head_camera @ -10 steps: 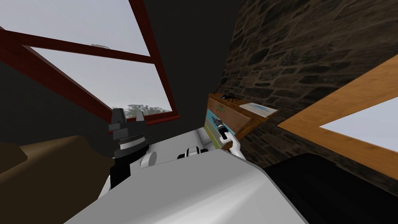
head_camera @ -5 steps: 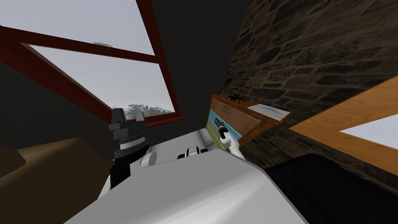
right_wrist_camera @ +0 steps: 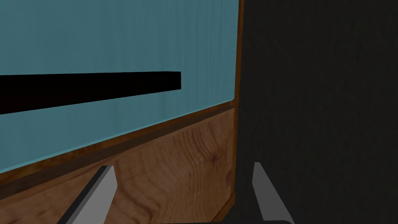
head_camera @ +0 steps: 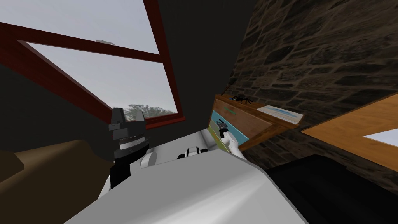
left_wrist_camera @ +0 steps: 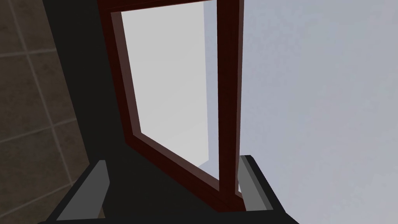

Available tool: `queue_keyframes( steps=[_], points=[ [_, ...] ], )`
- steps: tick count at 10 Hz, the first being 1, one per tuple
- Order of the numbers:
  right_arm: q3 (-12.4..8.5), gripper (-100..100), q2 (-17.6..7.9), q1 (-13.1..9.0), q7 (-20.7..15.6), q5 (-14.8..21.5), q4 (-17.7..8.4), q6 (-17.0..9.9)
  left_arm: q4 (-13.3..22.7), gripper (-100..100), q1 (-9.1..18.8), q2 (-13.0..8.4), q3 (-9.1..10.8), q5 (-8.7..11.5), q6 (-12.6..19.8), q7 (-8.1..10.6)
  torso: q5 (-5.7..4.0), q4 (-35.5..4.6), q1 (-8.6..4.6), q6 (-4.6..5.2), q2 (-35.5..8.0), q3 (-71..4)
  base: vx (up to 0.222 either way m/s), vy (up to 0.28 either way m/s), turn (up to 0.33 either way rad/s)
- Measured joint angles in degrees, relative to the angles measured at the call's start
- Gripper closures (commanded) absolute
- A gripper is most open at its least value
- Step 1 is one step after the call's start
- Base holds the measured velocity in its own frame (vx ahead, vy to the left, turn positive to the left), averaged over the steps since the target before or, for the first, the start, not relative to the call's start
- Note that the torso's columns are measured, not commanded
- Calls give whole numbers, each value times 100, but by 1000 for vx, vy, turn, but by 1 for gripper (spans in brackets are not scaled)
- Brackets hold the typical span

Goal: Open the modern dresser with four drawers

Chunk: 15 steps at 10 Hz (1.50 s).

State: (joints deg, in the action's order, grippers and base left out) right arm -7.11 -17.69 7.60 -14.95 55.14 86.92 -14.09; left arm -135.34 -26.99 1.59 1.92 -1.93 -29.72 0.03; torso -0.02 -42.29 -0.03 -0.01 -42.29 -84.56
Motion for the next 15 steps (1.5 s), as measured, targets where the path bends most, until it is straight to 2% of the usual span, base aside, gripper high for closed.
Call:
queue_keyframes(
  steps=[2,3,4,5,7,12,15],
  points=[
    [-12,-100,-70,-37,-34,199,-239,-300,0,0,0,0,0,0,0,0,0,1,0,1,3,-2,69,71,3],
    [-42,-100,-38,-44,-42,369,-341,-404,0,0,0,0,0,0,0,0,0,0,-4,1,-1,-1,78,85,6],
    [-162,-100,11,-161,13,655,-597,-468,0,0,0,0,0,0,0,0,2,1,8,0,5,-3,61,76,3],
    [-202,-100,38,-180,50,850,-733,-534,0,0,0,0,0,0,0,0,3,0,4,1,-3,0,48,81,6],
    [-219,-100,-52,-222,-63,956,-963,-809,0,0,0,0,0,0,0,0,1,-1,-2,0,-5,2,53,61,2],
    [-555,-100,-20,-477,11,1858,-1891,-1494,0,0,0,0,0,0,0,0,3,2,7,1,5,-4,72,70,3],
    [-692,-100,33,-490,-99,2190,-2188,-1821,0,0,0,-1,1,0,0,0,0,-3,-4,1,-11,6,39,34,2]
  ],
)
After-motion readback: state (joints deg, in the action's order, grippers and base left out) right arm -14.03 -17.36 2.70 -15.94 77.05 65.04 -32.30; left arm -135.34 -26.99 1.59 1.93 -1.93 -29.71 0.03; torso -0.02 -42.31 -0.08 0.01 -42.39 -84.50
